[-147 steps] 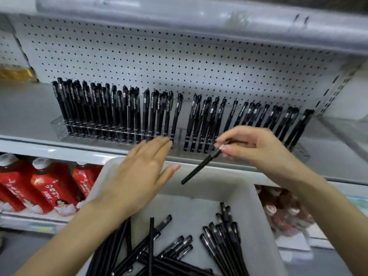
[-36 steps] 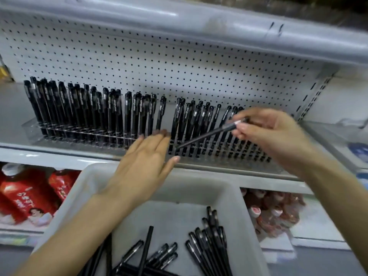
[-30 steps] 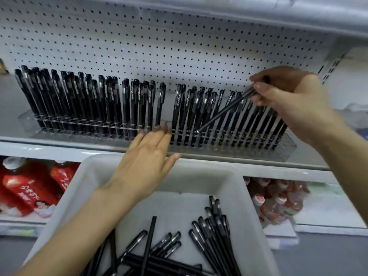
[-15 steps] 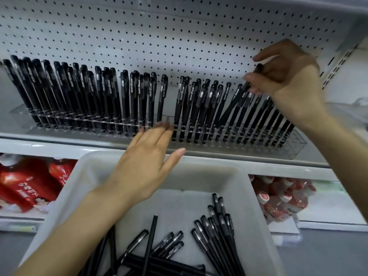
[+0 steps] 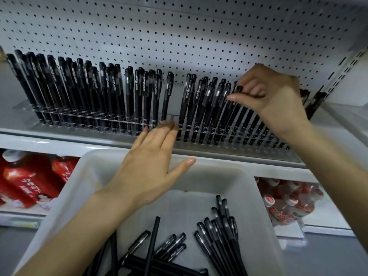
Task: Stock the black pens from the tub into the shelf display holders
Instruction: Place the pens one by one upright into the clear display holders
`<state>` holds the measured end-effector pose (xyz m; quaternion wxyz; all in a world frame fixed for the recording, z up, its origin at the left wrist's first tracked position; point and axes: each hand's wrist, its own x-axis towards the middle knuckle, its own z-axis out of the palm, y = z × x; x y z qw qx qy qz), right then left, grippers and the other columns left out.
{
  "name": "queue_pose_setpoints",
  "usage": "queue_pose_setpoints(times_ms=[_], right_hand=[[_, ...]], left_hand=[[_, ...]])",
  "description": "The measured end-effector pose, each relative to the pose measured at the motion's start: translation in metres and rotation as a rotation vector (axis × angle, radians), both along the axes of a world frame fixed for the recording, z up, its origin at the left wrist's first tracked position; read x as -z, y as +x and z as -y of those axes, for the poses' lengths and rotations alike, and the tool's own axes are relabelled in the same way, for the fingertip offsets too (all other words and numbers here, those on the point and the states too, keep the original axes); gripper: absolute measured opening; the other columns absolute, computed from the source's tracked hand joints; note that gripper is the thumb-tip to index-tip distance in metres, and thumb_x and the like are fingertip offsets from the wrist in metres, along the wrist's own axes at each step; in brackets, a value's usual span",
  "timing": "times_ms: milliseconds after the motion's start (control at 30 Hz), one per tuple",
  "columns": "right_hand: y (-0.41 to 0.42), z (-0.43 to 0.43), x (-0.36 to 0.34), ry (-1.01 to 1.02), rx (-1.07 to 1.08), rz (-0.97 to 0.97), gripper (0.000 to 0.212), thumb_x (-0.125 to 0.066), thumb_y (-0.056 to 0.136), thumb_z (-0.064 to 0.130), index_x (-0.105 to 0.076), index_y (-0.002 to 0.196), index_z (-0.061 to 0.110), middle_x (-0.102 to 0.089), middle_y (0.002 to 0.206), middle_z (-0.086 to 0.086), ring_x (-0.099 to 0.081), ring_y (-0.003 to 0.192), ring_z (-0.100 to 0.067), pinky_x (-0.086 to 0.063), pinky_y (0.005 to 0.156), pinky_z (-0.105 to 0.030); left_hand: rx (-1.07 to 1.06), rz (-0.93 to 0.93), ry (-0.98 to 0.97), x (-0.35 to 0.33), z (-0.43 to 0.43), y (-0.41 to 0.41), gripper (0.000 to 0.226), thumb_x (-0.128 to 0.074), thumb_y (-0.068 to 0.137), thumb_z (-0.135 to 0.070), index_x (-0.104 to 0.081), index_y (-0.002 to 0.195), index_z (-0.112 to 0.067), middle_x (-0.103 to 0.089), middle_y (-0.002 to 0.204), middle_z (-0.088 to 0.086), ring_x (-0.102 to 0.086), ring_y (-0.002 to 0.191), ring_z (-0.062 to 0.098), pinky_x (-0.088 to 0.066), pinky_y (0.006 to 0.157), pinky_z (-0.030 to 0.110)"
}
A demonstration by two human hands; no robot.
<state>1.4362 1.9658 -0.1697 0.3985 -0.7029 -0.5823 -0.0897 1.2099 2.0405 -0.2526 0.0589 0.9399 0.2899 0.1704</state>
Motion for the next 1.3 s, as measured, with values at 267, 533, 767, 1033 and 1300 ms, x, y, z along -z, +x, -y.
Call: queue_pose_setpoints(times_ms=[267, 533, 767, 1033, 1300], right_hand=[[-0.001, 0.007, -0.002, -0.017, -0.004, 0.022, 0.039, -0.073, 0.073, 0.036, -0.062, 0.104, 0.015, -0.059, 0.08, 0.001, -0.052, 0.07, 0.0, -0.046, 0.068, -0.013], [-0.048, 0.023, 0.005, 0.041, -0.028, -0.072, 0.024, -0.072, 0.079, 0.036, -0.061, 0.096, 0.024, -0.06, 0.077, 0.002, -0.052, 0.063, -0.003, -0.045, 0.065, -0.009], [-0.126, 0.008, 0.087, -0.604, -0.577, -0.359, 0.013, -0.077, 0.075, 0.013, -0.071, 0.087, 0.011, -0.067, 0.078, 0.004, -0.059, 0.062, 0.001, -0.046, 0.06, -0.012], [-0.131, 0.003, 0.131, -0.803, -0.413, -0.415, 0.02, -0.073, 0.08, 0.021, -0.07, 0.092, 0.006, -0.063, 0.072, 0.006, -0.058, 0.063, -0.004, -0.048, 0.058, -0.015], [-0.14, 0.013, 0.132, -0.932, -0.363, -0.847, 0.006, -0.068, 0.083, 0.006, -0.065, 0.085, 0.001, -0.062, 0.065, -0.009, -0.06, 0.053, -0.007, -0.049, 0.052, -0.015]], left_hand=[[0.004, -0.039, 0.068, -0.014, -0.001, 0.001, 0.086, -0.007, 0.086, -0.072, -0.031, 0.146, -0.015, -0.035, 0.148, -0.001, -0.026, 0.137, 0.013, -0.008, 0.114, 0.029], [-0.007, 0.025, -0.006, -0.028, 0.007, -0.03, 0.08, -0.014, 0.089, -0.068, -0.019, 0.15, -0.017, -0.021, 0.156, -0.001, -0.016, 0.142, 0.011, 0.002, 0.112, 0.023], [-0.317, 0.168, -0.342, 0.004, 0.019, -0.128, 0.078, -0.033, 0.09, -0.06, -0.014, 0.151, -0.016, -0.016, 0.157, -0.002, -0.012, 0.142, 0.008, -0.007, 0.109, 0.016], [-0.349, 0.23, -0.58, 0.02, 0.018, -0.143, 0.077, -0.048, 0.092, -0.044, -0.003, 0.152, -0.024, -0.02, 0.155, -0.009, -0.021, 0.139, 0.008, -0.011, 0.092, 0.002], [-0.337, 0.253, -0.629, 0.023, 0.019, -0.14, 0.077, -0.047, 0.092, -0.046, 0.0, 0.151, -0.029, -0.028, 0.153, -0.005, -0.027, 0.137, 0.01, -0.015, 0.092, 0.008]])
